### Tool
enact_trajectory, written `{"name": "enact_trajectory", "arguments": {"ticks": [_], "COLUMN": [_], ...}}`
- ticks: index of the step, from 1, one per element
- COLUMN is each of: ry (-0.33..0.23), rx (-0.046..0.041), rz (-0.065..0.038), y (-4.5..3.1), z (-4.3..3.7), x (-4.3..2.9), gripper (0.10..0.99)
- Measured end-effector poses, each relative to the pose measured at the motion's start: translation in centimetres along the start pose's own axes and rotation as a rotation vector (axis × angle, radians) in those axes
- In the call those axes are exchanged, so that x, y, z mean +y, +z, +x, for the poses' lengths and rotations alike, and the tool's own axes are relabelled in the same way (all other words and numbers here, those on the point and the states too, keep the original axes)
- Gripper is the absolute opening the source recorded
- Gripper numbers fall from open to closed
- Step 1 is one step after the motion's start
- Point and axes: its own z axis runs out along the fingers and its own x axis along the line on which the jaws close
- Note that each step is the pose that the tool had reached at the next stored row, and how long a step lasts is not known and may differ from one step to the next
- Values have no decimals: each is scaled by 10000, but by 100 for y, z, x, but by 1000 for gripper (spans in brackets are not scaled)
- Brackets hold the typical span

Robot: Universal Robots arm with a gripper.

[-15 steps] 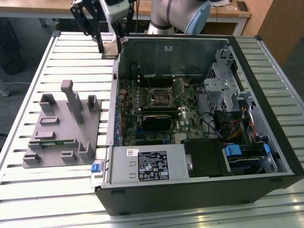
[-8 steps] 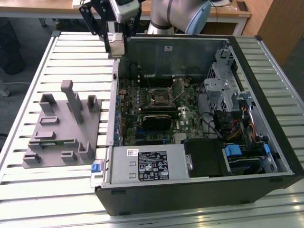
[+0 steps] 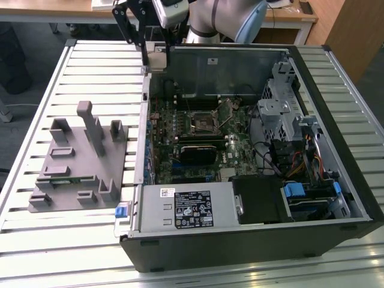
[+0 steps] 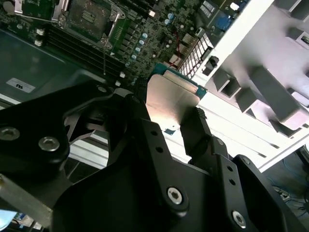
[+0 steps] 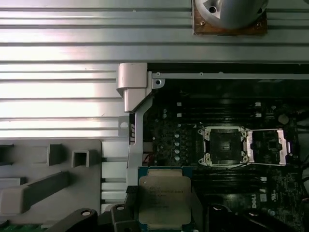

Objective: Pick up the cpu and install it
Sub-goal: 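Pick up the cpu and move it towards the insertion slot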

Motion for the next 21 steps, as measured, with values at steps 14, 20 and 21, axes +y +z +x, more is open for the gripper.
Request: {"name": "enact_trajectory", "arguments": {"ticks": [14, 20, 21], "ry": [0, 0, 0], "rx": [0, -1, 0], "rz": [0, -1, 1], "y": [28, 41, 43], "z": [-415, -688, -730], "x": [57, 64, 65], "gripper": [529, 529, 529]}}
